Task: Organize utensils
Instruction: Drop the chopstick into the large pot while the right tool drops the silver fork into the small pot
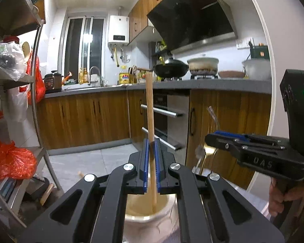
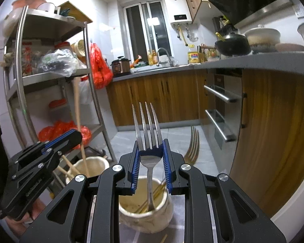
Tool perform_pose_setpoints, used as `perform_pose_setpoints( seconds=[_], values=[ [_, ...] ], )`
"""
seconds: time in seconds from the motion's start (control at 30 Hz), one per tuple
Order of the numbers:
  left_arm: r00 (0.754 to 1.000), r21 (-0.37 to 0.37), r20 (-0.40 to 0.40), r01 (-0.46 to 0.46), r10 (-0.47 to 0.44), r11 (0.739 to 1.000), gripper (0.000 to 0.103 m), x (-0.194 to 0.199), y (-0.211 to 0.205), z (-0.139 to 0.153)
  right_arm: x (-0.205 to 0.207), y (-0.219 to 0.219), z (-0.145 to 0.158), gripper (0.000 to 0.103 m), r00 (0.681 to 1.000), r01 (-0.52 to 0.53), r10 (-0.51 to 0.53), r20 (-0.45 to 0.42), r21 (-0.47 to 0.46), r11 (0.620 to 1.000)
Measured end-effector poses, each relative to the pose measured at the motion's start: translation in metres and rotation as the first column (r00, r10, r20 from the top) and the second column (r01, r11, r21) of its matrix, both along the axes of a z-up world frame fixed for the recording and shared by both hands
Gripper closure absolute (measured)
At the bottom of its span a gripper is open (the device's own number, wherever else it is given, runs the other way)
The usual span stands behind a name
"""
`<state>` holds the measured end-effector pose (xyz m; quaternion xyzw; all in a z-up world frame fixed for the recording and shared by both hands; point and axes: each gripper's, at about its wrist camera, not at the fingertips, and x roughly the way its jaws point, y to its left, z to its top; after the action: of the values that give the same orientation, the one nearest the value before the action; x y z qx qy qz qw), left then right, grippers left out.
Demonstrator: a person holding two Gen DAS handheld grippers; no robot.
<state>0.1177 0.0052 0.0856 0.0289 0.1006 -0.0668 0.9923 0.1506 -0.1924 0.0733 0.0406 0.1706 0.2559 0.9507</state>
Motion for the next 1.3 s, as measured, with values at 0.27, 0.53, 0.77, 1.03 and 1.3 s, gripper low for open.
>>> perform_pose_setpoints(
  seconds=[0.27,0.53,0.77,1.03,1.3],
  values=[
    [0.997,-0.01,-0.071,0.012,-0.012,1.0,0.098,0.001,0.006,-0.013,-0.001,0.006,-0.013,0.081,0.999,0.026,-0.027,-0.019,-0.037,0.999],
    [0.996,0.006,-0.091,0.014,-0.014,1.0,0.098,0.005,0.003,-0.02,0.003,-0.001,-0.021,0.081,0.996,0.075,-0.076,-0.05,-0.034,0.997],
    [0.994,0.011,-0.108,0.006,-0.005,1.0,0.098,0.009,0.003,-0.026,0.005,-0.012,-0.024,0.081,0.993,0.095,-0.094,-0.067,-0.001,0.996],
    [0.994,0.005,-0.109,0.0,0.001,1.0,0.098,0.009,0.003,-0.028,0.005,-0.012,-0.023,0.081,0.994,0.093,-0.093,-0.063,-0.01,0.996],
    [0.995,-0.002,-0.097,-0.002,0.001,1.0,0.096,0.007,0.004,-0.028,-0.006,-0.015,-0.013,0.033,0.997,0.079,-0.078,-0.008,0.014,0.997]
  ],
)
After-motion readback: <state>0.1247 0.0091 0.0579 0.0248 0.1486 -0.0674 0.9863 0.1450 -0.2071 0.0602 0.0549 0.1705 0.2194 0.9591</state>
